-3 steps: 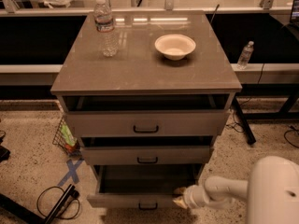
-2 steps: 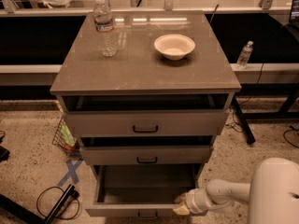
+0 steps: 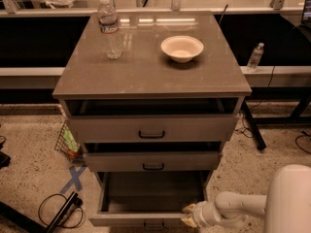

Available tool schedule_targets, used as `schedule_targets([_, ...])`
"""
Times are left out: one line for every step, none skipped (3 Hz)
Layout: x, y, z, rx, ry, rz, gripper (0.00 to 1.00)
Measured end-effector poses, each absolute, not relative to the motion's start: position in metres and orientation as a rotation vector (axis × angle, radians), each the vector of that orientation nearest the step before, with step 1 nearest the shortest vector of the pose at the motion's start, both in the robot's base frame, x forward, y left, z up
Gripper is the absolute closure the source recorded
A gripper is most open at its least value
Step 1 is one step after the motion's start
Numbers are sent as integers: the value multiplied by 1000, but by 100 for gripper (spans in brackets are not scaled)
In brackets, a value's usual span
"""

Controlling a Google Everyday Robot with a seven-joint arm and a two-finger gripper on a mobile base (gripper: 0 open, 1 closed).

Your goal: Open bottom drawer

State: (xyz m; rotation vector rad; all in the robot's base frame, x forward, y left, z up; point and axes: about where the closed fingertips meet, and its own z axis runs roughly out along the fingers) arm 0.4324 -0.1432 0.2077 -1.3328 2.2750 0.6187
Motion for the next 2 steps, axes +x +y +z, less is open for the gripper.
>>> schedule_targets([424,-144,209,-1332,2282,619,100])
schedule_targets([424,-144,211,-1332,2282,619,83])
